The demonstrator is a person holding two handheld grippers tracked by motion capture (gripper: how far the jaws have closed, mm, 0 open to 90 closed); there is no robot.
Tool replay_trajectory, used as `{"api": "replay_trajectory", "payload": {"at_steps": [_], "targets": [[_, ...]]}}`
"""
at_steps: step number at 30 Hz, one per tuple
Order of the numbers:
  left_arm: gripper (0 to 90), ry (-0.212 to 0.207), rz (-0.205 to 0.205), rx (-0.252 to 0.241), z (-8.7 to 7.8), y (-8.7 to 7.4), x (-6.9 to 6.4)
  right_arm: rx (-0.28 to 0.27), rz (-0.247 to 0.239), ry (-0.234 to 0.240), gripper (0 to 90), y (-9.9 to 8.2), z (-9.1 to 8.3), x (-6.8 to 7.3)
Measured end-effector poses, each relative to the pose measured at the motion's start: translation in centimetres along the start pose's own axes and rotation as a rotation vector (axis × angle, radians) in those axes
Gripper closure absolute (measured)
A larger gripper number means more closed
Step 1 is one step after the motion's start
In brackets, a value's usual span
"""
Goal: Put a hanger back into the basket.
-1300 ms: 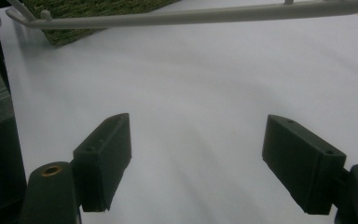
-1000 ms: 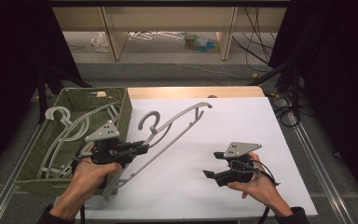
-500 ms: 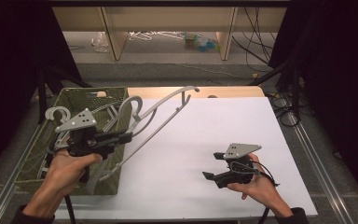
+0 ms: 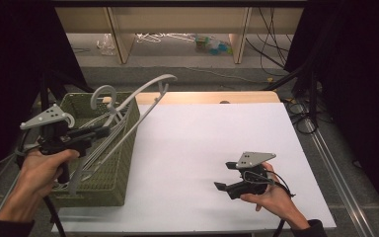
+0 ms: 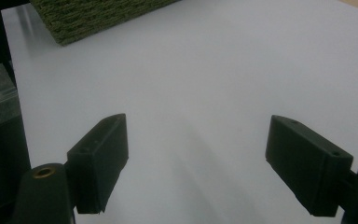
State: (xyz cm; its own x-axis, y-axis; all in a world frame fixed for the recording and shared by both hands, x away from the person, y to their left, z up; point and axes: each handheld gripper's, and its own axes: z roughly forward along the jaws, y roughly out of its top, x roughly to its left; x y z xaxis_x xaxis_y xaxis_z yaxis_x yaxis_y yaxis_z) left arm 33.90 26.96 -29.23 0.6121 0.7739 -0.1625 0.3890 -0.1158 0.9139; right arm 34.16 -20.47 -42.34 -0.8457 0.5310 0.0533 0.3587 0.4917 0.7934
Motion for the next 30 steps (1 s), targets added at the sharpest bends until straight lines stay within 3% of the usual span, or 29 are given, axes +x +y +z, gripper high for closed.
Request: {"api": "replay_trajectory", "payload": {"at_steps": [7, 10, 13, 17, 30], "targets": [[79.1, 0.055, -0.010, -0.015, -0.8, -0.4, 2.9, 0.006, 0.003, 0.007, 22.0, 0.0, 0.0, 0.0], [79.1, 0.073, 0.019, -0.010, -1.0, -0.5, 4.0, 0.011, 0.001, 0.009, 22.2, 0.0, 0.1, 0.0], [79.0, 0.099, 0.021, -0.002, -1.1, -0.7, 5.2, 0.011, -0.001, 0.010, 22.3, -0.1, 0.2, 0.0], [79.1, 0.117, 0.004, 0.002, -0.9, -1.1, 6.7, 0.016, -0.002, 0.012, 22.5, -0.1, 0.2, 0.0], [79.1, 0.139, 0.025, 0.037, -1.0, -2.3, 9.0, 0.020, -0.002, 0.011, 22.6, -0.1, 0.2, -0.1]]}}
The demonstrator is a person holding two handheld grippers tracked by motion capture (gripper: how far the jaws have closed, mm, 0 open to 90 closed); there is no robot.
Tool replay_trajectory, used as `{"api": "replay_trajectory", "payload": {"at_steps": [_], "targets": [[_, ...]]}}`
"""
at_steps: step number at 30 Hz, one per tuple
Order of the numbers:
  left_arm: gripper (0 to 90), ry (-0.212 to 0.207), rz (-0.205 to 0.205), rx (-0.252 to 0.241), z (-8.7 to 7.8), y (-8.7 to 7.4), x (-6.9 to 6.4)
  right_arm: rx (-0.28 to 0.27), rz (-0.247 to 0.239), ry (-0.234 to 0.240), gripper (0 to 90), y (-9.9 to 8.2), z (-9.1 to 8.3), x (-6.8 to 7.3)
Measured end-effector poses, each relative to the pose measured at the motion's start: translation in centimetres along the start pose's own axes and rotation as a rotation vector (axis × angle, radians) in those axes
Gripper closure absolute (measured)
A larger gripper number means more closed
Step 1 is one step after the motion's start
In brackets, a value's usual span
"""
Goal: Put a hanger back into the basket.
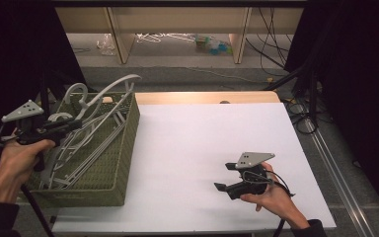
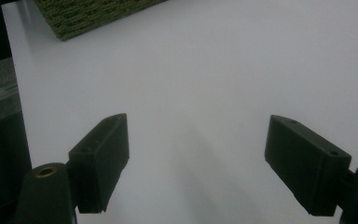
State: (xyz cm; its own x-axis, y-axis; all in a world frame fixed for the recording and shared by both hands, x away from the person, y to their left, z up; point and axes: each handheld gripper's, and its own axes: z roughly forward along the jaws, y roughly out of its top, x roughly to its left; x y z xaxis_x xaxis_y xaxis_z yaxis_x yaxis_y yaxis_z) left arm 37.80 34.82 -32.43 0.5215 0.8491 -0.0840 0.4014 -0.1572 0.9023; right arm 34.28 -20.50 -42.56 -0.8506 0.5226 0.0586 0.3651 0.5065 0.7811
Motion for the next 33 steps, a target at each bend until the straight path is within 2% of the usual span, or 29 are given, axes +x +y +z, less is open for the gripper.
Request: {"api": "replay_trajectory", "payload": {"at_steps": [5, 10, 17, 24, 29, 33], "targets": [[79.1, 0.012, -0.020, 0.007, -0.1, -0.8, 1.1, 0.003, 0.005, -0.001, 22.7, 0.0, 0.0, 0.1], [79.0, 0.015, -0.017, 0.026, -0.3, -1.4, 1.7, 0.006, 0.001, -0.003, 22.7, -0.1, 0.1, 0.0], [79.0, 0.027, -0.035, 0.053, -0.9, -2.8, 2.8, 0.006, 0.001, -0.001, 22.7, -0.1, 0.2, -0.1], [78.9, 0.009, -0.055, 0.053, -0.9, -3.9, 3.1, 0.016, 0.004, 0.006, 22.8, -0.1, 0.3, -0.1], [78.9, 0.001, -0.052, 0.082, -0.4, -3.8, 3.1, 0.011, 0.007, 0.002, 22.9, -0.1, 0.2, -0.1], [78.9, -0.001, -0.065, 0.109, 0.2, -4.0, 3.3, 0.010, 0.006, 0.003, 23.0, -0.1, 0.2, -0.1]]}}
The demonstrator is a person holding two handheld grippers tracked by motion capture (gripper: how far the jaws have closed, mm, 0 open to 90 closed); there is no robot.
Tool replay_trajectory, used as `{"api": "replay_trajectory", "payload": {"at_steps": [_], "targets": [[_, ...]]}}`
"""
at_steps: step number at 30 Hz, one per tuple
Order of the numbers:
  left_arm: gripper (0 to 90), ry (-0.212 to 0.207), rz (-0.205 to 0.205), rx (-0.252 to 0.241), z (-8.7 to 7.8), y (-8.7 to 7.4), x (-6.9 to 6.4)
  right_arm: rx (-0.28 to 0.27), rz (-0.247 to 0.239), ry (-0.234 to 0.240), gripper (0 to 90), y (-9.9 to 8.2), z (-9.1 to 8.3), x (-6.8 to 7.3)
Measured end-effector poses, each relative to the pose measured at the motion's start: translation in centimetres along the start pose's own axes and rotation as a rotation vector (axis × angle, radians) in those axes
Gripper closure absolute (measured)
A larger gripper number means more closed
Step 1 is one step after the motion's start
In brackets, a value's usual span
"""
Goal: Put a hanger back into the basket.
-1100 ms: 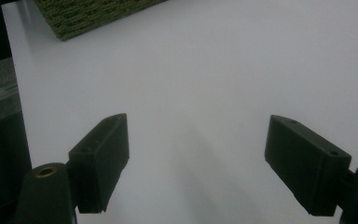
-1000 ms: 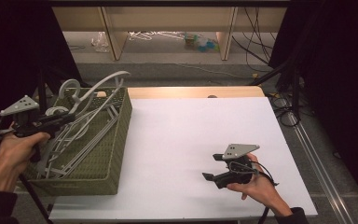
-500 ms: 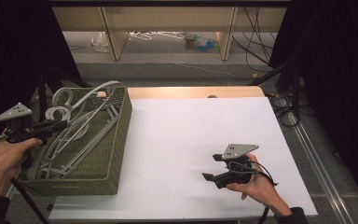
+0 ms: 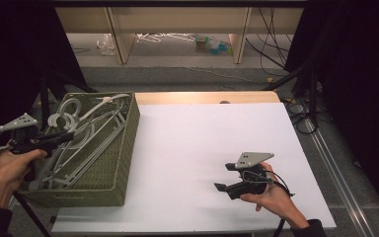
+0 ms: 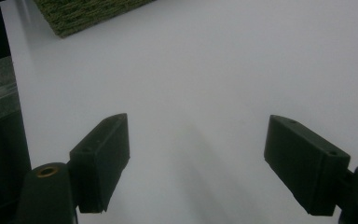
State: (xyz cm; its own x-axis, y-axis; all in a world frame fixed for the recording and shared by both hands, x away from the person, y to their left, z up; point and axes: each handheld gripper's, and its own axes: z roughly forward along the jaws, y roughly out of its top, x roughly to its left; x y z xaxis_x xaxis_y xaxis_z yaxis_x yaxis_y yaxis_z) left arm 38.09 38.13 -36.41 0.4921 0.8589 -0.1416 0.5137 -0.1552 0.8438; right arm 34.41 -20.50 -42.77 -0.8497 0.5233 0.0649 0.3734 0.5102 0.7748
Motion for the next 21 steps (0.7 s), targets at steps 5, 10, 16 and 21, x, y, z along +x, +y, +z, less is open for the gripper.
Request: {"api": "replay_trajectory", "payload": {"at_steps": [5, 10, 16, 21], "targets": [[78.7, 0.004, -0.011, 0.038, 0.8, 0.0, 0.0, 0.003, 0.002, 0.000, 23.0, 0.0, -0.1, 0.0], [78.6, 0.001, -0.036, 0.058, 1.8, -0.6, 0.2, 0.004, 0.002, 0.002, 23.0, 0.0, -0.1, 0.0], [78.2, 0.006, -0.078, 0.082, 2.4, -1.5, 0.6, -0.003, -0.001, -0.004, 23.0, 0.0, -0.1, -0.1], [77.3, 0.025, -0.115, 0.092, 2.7, -2.3, 1.0, 0.002, 0.002, 0.000, 23.1, 0.0, -0.1, 0.0]]}}
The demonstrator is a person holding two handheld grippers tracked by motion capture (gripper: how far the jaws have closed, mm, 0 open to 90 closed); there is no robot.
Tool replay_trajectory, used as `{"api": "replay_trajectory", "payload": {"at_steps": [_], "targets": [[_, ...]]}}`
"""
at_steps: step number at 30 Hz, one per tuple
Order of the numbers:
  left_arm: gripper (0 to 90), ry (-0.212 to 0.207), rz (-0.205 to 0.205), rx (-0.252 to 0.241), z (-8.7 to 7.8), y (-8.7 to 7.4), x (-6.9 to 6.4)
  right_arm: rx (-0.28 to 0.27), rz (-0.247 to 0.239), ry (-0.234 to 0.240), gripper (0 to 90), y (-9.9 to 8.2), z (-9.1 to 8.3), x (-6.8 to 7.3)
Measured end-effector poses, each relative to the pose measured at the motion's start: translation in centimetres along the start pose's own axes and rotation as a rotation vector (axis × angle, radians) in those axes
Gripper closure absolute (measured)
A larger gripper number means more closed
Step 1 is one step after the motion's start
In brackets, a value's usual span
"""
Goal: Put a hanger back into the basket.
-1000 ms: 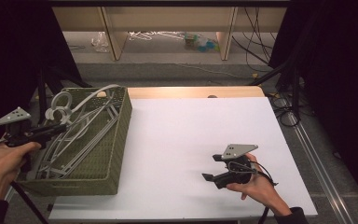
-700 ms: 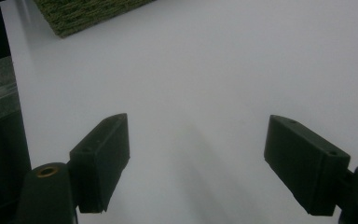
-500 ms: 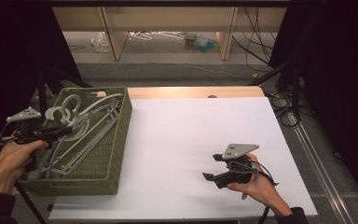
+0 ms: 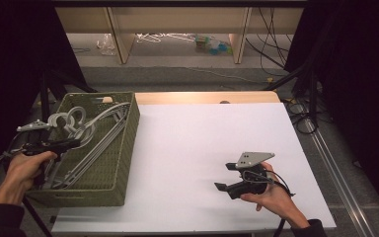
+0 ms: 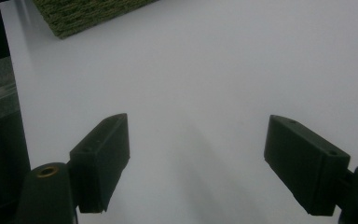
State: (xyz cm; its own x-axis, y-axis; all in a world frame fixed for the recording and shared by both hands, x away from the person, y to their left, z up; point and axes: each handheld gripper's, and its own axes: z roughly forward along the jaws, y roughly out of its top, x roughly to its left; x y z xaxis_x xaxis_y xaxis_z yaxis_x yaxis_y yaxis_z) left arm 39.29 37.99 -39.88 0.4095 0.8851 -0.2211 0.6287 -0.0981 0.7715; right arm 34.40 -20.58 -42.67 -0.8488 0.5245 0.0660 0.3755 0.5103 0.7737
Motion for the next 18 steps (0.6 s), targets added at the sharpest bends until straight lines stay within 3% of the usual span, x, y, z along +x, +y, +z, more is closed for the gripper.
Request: {"api": "replay_trajectory", "payload": {"at_steps": [6, 14, 18], "targets": [[76.4, 0.031, -0.016, -0.018, 0.1, -0.3, 0.2, -0.005, 0.007, -0.006, 22.9, 0.0, 0.0, -0.1], [74.6, 0.138, -0.067, -0.014, 0.2, -0.4, 0.9, -0.004, 0.002, -0.001, 23.0, -0.1, 0.0, -0.1], [74.1, 0.168, -0.087, -0.021, 0.4, -0.6, 1.2, -0.007, 0.004, -0.005, 23.0, 0.0, 0.0, -0.1]]}}
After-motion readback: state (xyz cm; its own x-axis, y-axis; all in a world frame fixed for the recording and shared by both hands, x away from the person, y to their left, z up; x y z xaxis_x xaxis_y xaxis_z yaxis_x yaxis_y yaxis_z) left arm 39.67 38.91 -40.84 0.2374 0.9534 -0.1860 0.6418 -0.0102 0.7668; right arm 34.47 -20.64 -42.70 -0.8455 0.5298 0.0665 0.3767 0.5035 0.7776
